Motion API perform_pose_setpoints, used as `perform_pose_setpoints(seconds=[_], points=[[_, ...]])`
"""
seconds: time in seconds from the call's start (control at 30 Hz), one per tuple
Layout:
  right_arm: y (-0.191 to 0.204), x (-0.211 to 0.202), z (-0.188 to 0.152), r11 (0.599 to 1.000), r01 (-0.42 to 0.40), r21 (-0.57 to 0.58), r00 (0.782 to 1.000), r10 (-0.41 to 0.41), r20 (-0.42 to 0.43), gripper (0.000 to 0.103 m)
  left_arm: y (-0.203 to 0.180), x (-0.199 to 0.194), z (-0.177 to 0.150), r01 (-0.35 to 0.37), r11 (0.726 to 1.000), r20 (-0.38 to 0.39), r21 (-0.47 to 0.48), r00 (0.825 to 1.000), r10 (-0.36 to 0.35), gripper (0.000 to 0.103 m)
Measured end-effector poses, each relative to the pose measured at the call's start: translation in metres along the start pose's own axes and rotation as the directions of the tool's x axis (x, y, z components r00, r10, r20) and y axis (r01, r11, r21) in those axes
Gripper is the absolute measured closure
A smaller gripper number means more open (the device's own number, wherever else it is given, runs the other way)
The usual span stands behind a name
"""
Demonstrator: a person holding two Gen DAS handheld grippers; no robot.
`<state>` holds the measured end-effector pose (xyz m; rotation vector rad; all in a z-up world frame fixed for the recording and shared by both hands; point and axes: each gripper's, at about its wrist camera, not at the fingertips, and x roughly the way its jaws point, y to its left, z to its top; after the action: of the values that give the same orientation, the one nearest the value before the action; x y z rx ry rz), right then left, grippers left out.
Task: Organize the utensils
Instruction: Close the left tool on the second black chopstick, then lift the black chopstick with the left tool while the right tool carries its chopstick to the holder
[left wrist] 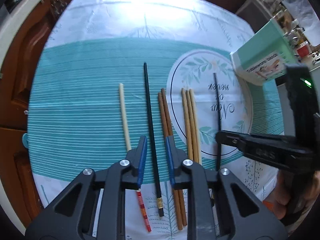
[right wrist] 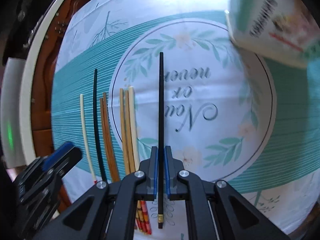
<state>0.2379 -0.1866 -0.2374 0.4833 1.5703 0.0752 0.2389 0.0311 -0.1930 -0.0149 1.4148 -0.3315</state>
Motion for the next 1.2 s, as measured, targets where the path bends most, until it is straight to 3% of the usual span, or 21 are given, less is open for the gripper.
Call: perform_pose_setpoints(seconds=[0.3, 0.6, 0.77, 0.87, 1.03, 1.13, 1.2], points=[[-0.029, -0.016, -0.019, 0.994, -0.106, 0.031, 0.994, 0.106, 0.027, 0.098, -0.006, 0.031, 0.007, -0.07, 0.997, -0.085, 0.014, 0.994, 0.071, 0.094], [-0.018, -0.03, -0.029, 0.988, -0.152, -0.023, 0.986, 0.153, 0.058, 0.098, -0.02, 0.04, 0.012, -0.161, 0.985, -0.121, 0.059, 0.978, 0.167, 0.098], [-0.017, -0.041, -0.034, 0.982, -0.184, -0.044, 0.979, 0.187, 0.083, 0.098, -0.022, 0.043, 0.014, -0.154, 0.988, -0.114, 0.034, 0.981, 0.156, 0.1], [-0.02, -0.052, -0.039, 0.977, -0.203, -0.066, 0.972, 0.21, 0.108, 0.098, -0.015, 0.033, 0.006, -0.13, 0.992, -0.084, 0.008, 0.988, 0.13, 0.1], [-0.027, -0.079, -0.049, 0.967, -0.226, -0.114, 0.949, 0.245, 0.197, 0.098, -0.019, -0.001, -0.008, -0.101, 0.995, 0.038, 0.0, 0.994, 0.101, 0.1], [-0.03, -0.098, -0.055, 0.963, -0.221, -0.155, 0.926, 0.257, 0.275, 0.098, -0.03, -0.027, -0.015, -0.106, 0.994, 0.15, 0.012, 0.983, 0.103, 0.1], [-0.031, -0.111, -0.06, 0.96, -0.215, -0.182, 0.908, 0.265, 0.325, 0.098, -0.038, -0.046, -0.019, -0.108, 0.994, 0.234, 0.024, 0.967, 0.099, 0.1]])
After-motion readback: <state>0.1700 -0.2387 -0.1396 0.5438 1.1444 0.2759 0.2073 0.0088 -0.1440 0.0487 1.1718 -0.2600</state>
